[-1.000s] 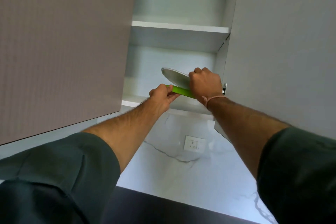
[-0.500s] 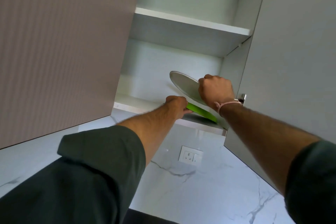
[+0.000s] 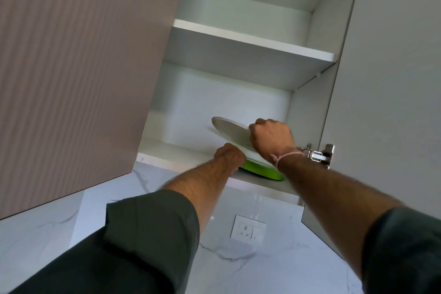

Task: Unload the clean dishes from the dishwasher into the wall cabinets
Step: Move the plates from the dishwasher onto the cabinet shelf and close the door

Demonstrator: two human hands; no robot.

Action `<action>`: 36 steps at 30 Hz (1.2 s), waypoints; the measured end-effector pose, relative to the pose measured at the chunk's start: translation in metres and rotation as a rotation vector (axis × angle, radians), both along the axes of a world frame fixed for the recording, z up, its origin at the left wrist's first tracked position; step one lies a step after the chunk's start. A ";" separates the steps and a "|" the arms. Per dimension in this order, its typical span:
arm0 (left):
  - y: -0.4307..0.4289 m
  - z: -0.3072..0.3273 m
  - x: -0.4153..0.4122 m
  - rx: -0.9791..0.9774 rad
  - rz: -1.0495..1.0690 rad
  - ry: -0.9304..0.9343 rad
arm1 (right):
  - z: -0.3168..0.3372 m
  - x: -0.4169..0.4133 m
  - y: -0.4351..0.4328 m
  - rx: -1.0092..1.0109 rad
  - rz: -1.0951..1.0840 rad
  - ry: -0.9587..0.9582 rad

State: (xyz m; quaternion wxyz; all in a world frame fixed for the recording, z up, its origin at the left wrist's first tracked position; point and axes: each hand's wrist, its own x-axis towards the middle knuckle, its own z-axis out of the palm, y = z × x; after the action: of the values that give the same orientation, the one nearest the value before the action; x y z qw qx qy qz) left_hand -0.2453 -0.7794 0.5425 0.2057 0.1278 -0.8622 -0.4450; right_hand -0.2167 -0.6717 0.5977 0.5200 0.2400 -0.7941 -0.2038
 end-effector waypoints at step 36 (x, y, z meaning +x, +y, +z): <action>-0.102 -0.004 0.015 -0.670 -0.145 0.075 | -0.051 -0.034 -0.050 0.078 0.098 -0.281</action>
State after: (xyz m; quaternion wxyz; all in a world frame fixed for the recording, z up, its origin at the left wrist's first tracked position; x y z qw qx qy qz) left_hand -0.2299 -0.8814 0.5384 0.2354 -0.0248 -0.9591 -0.1552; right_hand -0.2511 -0.7219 0.5465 0.4035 0.3247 -0.8377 -0.1734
